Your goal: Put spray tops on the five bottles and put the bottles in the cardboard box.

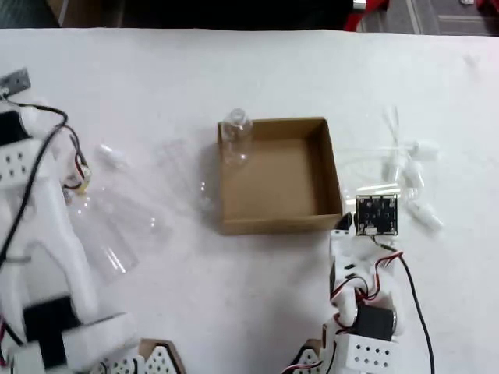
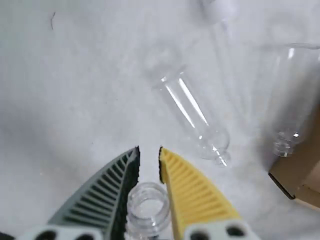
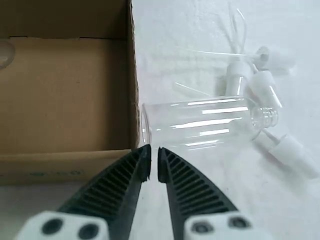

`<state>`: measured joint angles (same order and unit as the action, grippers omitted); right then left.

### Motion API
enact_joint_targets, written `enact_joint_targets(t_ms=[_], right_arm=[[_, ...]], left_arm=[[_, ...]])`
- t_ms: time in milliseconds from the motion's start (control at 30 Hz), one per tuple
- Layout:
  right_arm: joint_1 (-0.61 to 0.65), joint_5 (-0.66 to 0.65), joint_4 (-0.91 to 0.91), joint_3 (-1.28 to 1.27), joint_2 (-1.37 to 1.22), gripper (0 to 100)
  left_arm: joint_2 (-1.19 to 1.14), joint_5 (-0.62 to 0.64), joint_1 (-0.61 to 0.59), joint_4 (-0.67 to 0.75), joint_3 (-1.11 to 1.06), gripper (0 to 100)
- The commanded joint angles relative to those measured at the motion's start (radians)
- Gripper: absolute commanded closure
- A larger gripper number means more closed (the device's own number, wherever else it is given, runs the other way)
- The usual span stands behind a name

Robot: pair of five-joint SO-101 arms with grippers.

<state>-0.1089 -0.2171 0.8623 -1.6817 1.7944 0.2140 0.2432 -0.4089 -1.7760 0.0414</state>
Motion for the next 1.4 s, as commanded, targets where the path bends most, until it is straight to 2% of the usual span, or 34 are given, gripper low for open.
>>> enact_joint_targets(t_ms=[0,133,333,433,533,733,867,1033,1267,1367], right_arm=[[0.002,-0.011,0.004,-0.009,0.005,98.3],[0.002,-0.011,0.004,-0.009,0.005,98.3],[0.001,-0.011,0.004,-0.009,0.005,98.3],[0.001,-0.011,0.004,-0.009,0.005,98.3],[0.001,-0.011,0.004,-0.009,0.005,98.3],[0.001,-0.011,0.004,-0.009,0.005,98.3],[0.001,-0.011,0.004,-0.009,0.005,98.3],[-0.001,-0.011,-0.002,-0.009,0.007,98.3],[-0.001,-0.011,-0.004,-0.009,0.007,98.3],[-0.001,-0.011,-0.004,-0.009,0.007,98.3]], left_arm=[[0.228,-0.009,0.076,-0.005,0.049,98],[0.414,-0.011,0.180,0.020,0.049,97],[0.651,-0.014,0.472,0.081,0.048,98],[0.731,-0.012,0.561,0.160,0.043,98],[0.783,-0.009,0.633,0.304,-0.049,98],[0.863,-0.011,0.731,0.684,-0.439,98],[0.917,-0.012,0.814,0.895,-0.611,98],[0.895,-0.012,0.874,1.063,-0.724,98],[0.786,-0.021,0.875,1.174,-0.740,98],[0.739,-0.140,0.909,1.278,-0.740,98]])
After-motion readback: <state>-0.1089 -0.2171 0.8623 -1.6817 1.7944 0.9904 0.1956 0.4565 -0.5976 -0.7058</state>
